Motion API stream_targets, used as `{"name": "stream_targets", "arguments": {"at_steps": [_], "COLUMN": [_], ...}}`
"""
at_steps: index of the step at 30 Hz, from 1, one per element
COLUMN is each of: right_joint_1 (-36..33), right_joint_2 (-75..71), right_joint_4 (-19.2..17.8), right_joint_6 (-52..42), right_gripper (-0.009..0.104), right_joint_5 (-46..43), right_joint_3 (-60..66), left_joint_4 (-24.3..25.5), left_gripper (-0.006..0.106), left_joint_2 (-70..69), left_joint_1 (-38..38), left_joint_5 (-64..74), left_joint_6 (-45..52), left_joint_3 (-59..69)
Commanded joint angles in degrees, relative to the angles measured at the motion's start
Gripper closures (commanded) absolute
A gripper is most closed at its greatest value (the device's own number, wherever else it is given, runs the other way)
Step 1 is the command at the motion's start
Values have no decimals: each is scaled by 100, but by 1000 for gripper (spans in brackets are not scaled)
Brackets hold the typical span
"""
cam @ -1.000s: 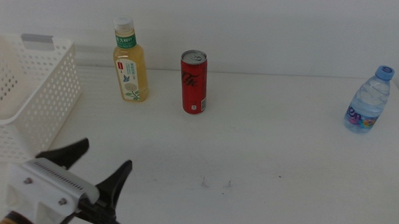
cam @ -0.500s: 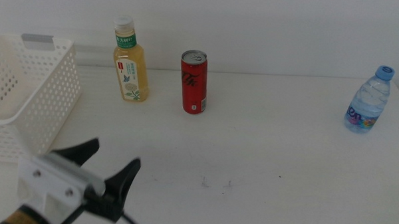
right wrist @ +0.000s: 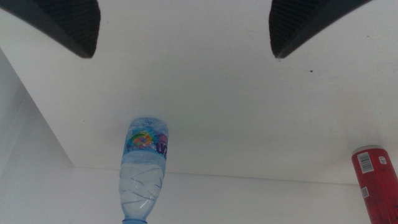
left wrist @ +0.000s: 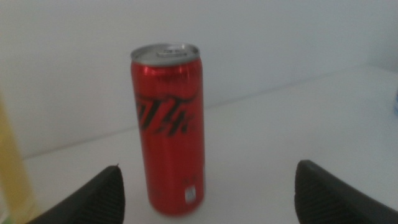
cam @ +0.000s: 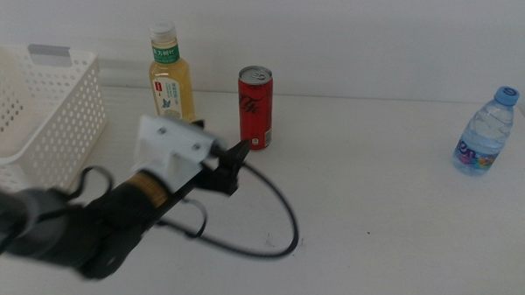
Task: Use arms to grab the bottles and put them into the dustbin to the left of the table.
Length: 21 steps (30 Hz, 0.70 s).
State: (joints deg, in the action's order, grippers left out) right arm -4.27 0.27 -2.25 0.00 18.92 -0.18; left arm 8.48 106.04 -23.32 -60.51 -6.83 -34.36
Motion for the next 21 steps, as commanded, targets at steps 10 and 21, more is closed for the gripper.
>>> {"name": "stream_targets", "arguments": {"at_steps": [10, 21], "right_joint_1": [32, 32], "right_joint_2": [-27, -27], "right_joint_4": [-26, -26], "right_joint_6": [-34, -34], "right_gripper": [4, 4], "right_joint_5": [-93, -93], "right_joint_3": [18, 18], "left_joint_4": [-300, -444], "left_gripper": [7, 7], "left_joint_2": [1459, 2448], "left_joint_1": [-10, -10], "left_joint_5": [516, 895], "left_joint_6": [-113, -113], "left_joint_3": [-1960, -3265]}}
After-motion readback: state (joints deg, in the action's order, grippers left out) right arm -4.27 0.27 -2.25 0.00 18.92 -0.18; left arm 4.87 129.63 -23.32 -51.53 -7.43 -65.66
